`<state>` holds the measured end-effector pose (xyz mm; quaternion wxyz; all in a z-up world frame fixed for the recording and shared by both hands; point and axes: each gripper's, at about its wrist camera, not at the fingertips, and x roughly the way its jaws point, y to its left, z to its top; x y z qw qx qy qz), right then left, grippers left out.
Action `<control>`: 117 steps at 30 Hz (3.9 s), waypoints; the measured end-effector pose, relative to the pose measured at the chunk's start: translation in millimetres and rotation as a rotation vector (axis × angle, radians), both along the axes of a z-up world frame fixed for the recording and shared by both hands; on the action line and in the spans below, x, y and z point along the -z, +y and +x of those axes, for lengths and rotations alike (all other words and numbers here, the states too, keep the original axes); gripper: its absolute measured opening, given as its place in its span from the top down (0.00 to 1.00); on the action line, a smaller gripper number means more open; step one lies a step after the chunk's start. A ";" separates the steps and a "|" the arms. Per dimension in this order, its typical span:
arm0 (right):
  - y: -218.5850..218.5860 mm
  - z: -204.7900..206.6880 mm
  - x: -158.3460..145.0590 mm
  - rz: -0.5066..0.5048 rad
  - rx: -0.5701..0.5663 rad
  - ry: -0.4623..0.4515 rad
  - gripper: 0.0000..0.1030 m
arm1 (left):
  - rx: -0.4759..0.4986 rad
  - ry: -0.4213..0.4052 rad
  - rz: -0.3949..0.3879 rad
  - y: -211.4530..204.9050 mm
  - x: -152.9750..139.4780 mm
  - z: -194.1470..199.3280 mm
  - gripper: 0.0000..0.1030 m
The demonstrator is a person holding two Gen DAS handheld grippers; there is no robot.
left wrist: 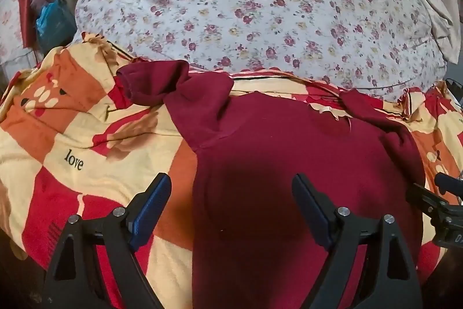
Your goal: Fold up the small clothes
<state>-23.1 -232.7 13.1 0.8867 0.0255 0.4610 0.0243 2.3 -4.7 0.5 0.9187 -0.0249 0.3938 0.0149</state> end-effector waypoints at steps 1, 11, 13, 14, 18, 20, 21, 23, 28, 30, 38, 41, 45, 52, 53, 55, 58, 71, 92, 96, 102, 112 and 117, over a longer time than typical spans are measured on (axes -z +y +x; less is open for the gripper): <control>5.4 3.0 1.8 0.001 -0.002 0.003 0.00 | -0.001 0.002 0.000 -2.1 0.0 0.8 0.34; 6.5 6.1 11.1 0.021 -0.009 0.013 0.00 | 0.018 -0.007 0.000 3.1 16.2 1.5 0.34; 6.9 10.5 11.9 0.024 -0.010 0.024 0.00 | 0.019 0.000 0.001 5.1 13.4 0.8 0.34; 7.7 11.9 11.9 0.027 -0.008 0.032 0.00 | 0.018 0.000 0.001 4.5 13.0 0.7 0.34; 7.5 13.0 10.8 0.059 -0.014 0.051 0.00 | 0.012 0.003 0.006 1.0 12.1 3.2 0.34; 7.9 13.6 6.6 0.073 -0.026 0.053 0.00 | 0.014 -0.002 0.007 1.4 12.3 4.6 0.34; 8.2 14.6 3.9 0.079 -0.034 0.057 0.00 | 0.013 -0.004 0.005 1.4 12.2 4.7 0.34; 7.1 18.7 -3.2 0.100 -0.049 0.048 0.00 | 0.014 -0.007 0.008 1.5 12.6 5.6 0.34; 9.3 29.6 -25.9 0.174 -0.073 0.029 0.00 | 0.013 -0.009 0.000 1.2 13.0 9.3 0.34; 9.6 33.5 -34.2 0.196 -0.069 0.008 0.00 | 0.010 -0.008 -0.008 1.2 13.0 9.8 0.34; 15.4 40.4 -23.9 0.139 -0.028 0.032 0.00 | -0.007 -0.014 -0.042 5.9 19.2 12.3 0.34; 18.9 38.4 -9.2 0.123 -0.040 0.065 0.00 | -0.018 -0.007 -0.028 12.9 27.4 11.0 0.34; 22.7 36.3 7.2 0.106 -0.052 0.087 0.00 | -0.042 0.028 -0.047 23.8 37.1 13.0 0.34; 23.9 33.6 21.6 0.099 -0.043 0.064 0.00 | -0.048 0.027 -0.043 26.8 40.1 11.1 0.34; 22.7 32.8 22.8 0.110 -0.038 0.060 0.00 | -0.050 0.045 -0.053 24.9 40.3 11.0 0.34; 19.8 31.7 25.9 0.125 -0.026 0.055 0.00 | -0.051 0.073 -0.066 20.9 41.2 11.6 0.34; 17.4 32.3 33.5 0.131 -0.015 0.073 0.00 | -0.046 0.103 -0.064 14.4 42.5 11.9 0.34; 10.8 37.1 46.9 0.106 -0.036 0.112 0.00 | -0.033 0.090 -0.053 3.8 42.5 19.2 0.34; 5.4 47.6 60.0 0.130 -0.020 0.116 0.00 | -0.064 0.105 -0.072 16.6 48.6 32.6 0.34; 4.7 49.4 60.8 0.116 -0.022 0.109 0.00 | -0.108 0.093 -0.125 35.4 48.1 40.7 0.34; 5.8 57.3 63.8 0.097 -0.020 0.139 0.00 | -0.183 0.059 -0.188 72.2 46.5 58.5 0.34; 30.7 66.5 53.5 0.050 -0.084 0.152 0.00 | -0.358 0.033 -0.344 161.0 45.7 105.5 0.39; 37.1 66.3 48.0 0.044 -0.126 0.132 0.00 | -0.437 -0.008 -0.388 200.0 48.2 116.6 0.39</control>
